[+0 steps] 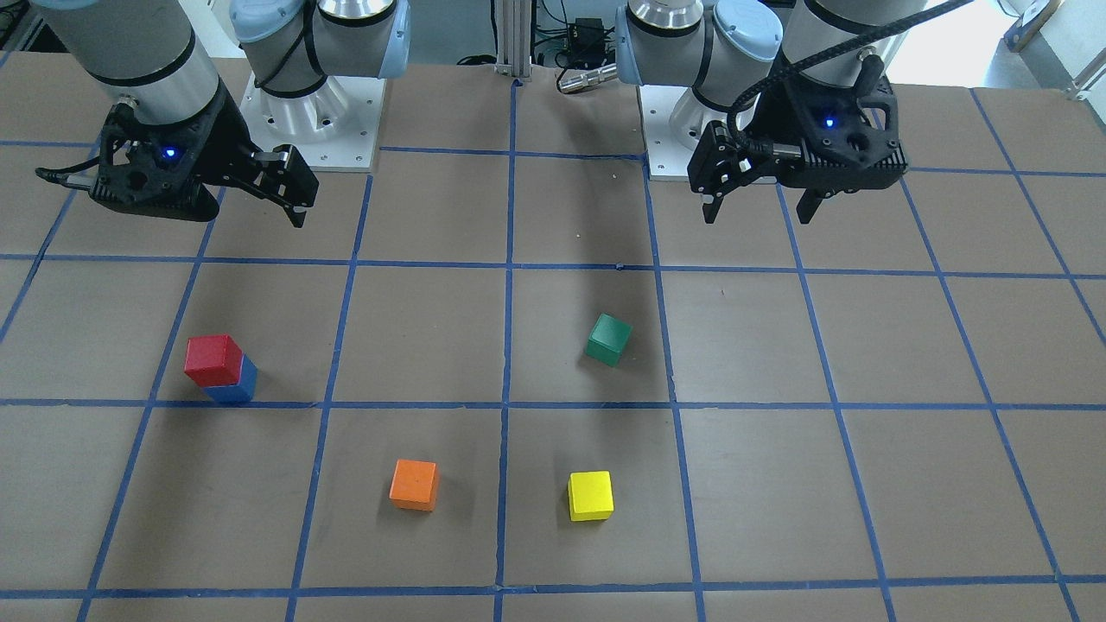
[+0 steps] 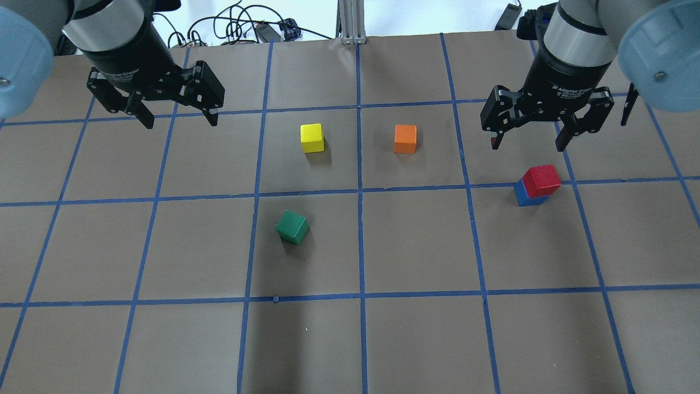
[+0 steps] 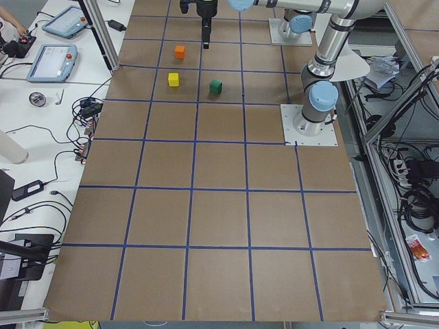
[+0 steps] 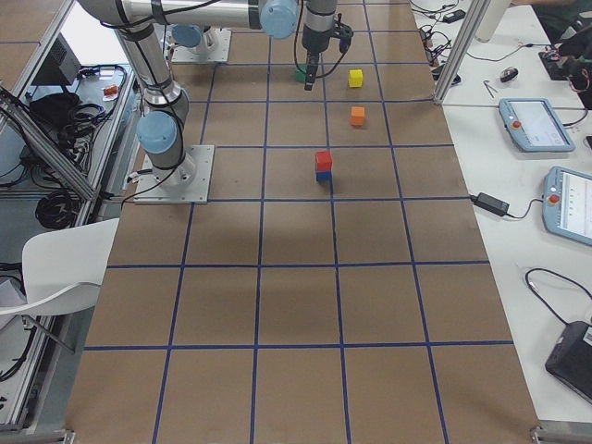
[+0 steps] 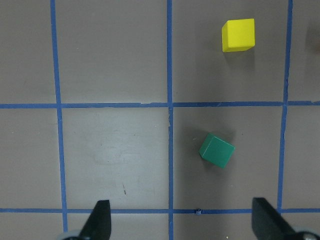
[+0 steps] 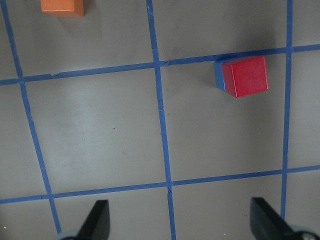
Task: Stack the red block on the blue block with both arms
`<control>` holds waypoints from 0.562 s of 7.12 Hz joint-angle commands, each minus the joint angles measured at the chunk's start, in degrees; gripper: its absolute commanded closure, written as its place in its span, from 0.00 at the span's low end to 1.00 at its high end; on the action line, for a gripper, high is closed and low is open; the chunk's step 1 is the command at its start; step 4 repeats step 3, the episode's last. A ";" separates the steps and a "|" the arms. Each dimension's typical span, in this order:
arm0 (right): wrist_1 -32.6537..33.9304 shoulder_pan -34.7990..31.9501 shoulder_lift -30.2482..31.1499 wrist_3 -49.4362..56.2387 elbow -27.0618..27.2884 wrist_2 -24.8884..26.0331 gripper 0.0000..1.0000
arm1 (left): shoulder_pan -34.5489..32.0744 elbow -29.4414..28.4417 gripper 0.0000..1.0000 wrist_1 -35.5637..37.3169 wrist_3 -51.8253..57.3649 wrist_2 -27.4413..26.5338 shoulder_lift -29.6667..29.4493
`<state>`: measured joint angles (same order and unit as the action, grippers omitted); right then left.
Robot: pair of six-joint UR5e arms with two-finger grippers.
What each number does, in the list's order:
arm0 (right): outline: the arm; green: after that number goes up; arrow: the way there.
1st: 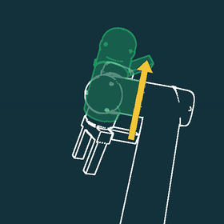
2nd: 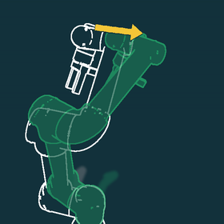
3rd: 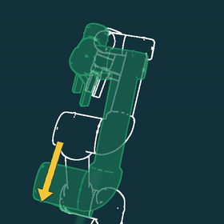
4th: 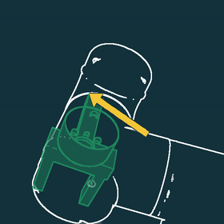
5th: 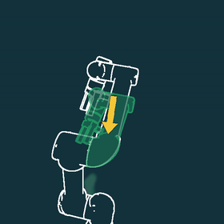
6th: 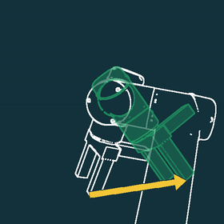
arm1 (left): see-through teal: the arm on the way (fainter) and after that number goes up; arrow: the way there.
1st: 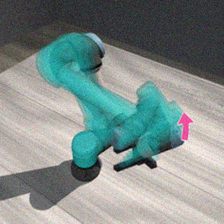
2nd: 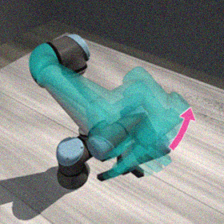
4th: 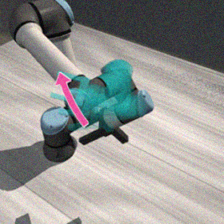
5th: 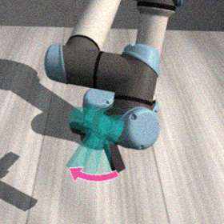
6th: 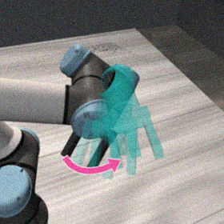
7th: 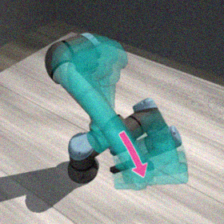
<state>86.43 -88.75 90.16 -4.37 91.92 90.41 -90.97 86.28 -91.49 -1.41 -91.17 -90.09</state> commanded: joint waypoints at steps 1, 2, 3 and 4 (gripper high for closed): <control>-0.03 -0.11 -0.07 0.07 0.10 -0.15 0.00 | 0.00 0.03 0.00 0.00 0.00 0.03 0.00; -0.03 -0.11 -0.07 0.07 0.19 -0.15 0.00 | 0.00 0.03 0.00 0.00 0.00 0.03 0.00; -0.03 0.07 -0.07 0.07 0.27 -0.15 0.00 | 0.00 0.03 0.00 0.00 0.00 0.03 0.00; -0.03 0.07 -0.07 0.07 0.27 -0.15 0.00 | 0.00 0.03 0.00 0.00 0.00 0.03 0.00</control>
